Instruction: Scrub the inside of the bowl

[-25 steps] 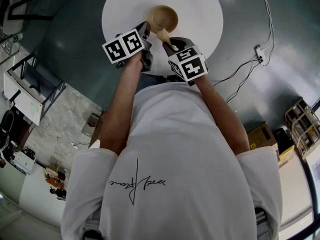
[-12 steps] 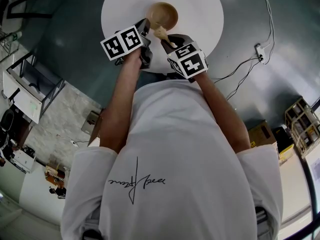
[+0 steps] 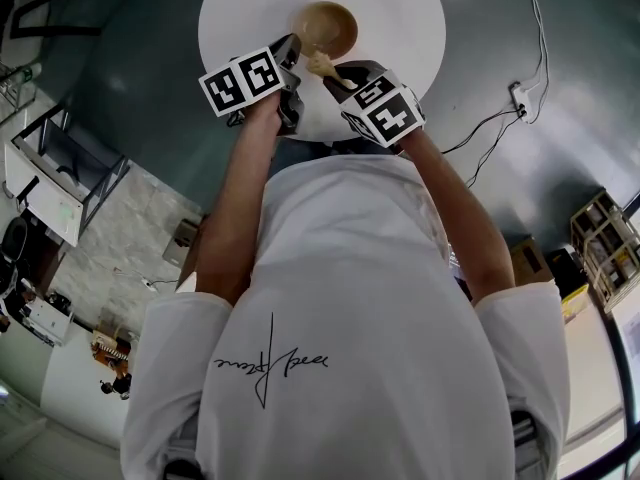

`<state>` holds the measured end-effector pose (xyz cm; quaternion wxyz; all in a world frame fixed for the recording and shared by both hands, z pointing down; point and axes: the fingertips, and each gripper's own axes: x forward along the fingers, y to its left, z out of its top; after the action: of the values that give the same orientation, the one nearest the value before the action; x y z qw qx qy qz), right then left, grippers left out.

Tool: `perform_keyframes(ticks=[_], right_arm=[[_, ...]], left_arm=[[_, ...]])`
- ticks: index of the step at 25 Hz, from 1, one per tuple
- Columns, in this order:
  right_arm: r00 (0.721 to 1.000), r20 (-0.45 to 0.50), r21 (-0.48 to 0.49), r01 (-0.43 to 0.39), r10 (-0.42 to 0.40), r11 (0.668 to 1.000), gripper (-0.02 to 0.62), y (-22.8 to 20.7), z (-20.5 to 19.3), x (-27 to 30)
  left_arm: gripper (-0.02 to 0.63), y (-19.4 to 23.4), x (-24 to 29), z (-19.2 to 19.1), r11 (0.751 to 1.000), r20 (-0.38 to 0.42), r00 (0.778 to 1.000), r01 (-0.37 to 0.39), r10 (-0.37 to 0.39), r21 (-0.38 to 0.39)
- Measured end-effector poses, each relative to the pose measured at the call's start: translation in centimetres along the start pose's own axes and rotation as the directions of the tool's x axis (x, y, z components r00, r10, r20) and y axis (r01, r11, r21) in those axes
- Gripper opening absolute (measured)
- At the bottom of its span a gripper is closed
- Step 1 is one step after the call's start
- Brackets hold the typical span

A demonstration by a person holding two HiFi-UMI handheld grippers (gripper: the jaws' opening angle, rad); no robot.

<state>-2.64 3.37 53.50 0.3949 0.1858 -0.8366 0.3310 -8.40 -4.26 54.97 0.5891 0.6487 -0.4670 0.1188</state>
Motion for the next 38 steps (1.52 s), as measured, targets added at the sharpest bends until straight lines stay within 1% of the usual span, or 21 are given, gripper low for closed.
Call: perform_keyframes(ticks=[2, 13, 24, 34, 38], right_arm=[[1.000, -0.007, -0.021, -0.008, 0.008, 1.000, 0.084, 0.0, -0.1, -0.1], [1.000, 0.004, -0.029, -0.019, 0.020, 0.999, 0.084, -0.9, -0.2, -1.5], [1.000, 0.000, 0.038, -0.018, 0.018, 0.999, 0.084, -2.5, -0.8, -2.1], [1.000, -0.002, 0.034, 0.018, -0.018, 0.999, 0.084, -3.9, -1.1, -2.8], [0.999, 0.000, 0.040, 0.041, -0.041, 0.998, 0.084, -4.6, -1.2, -3.1]], left_arm=[[0.011, 0.1, 0.0, -0.2, 1.000, -0.006, 1.000, 0.003, -0.003, 0.001], [0.011, -0.2, 0.1, -0.3, 1.000, -0.017, 1.000, 0.008, -0.008, 0.010], [0.012, -0.3, 0.2, -0.5, 1.000, -0.028, 0.999, 0.019, -0.019, 0.010], [0.011, -0.3, 0.3, -0.5, 1.000, -0.037, 0.999, 0.027, -0.027, 0.004], [0.011, -0.3, 0.1, -0.8, 0.999, -0.042, 0.999, 0.024, -0.023, 0.022]])
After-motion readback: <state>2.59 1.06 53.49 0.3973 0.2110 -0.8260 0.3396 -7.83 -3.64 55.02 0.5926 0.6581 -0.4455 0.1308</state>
